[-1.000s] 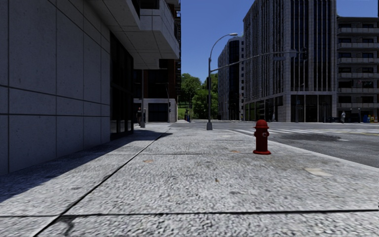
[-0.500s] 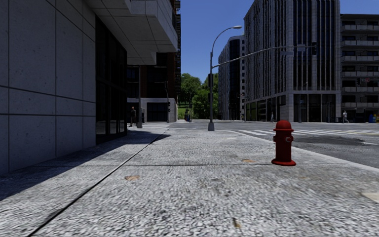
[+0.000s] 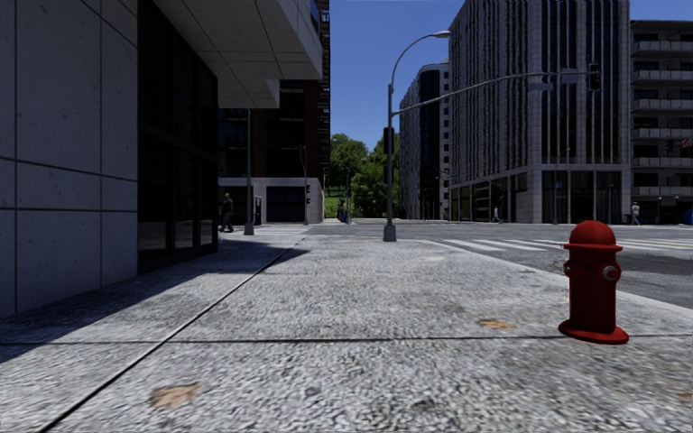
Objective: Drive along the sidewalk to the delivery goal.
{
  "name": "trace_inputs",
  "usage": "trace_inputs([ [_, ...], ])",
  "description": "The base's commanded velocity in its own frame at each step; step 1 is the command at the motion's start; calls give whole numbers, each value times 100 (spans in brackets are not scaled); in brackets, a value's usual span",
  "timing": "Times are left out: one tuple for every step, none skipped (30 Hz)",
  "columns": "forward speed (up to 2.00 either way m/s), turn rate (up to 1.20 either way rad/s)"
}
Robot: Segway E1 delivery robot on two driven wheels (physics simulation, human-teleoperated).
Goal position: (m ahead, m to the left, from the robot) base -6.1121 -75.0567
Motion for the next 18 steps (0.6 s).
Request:
trace_inputs([
  [200,0],
  [200,0],
  [200,0],
  [200,0],
  [200,0],
  [200,0],
  [200,0],
  [200,0],
  [200,0],
  [200,0],
  [200,0],
  [200,0],
  [200,0],
  [200,0],
  [200,0],
  [200,0],
  [200,0],
  [200,0],
])
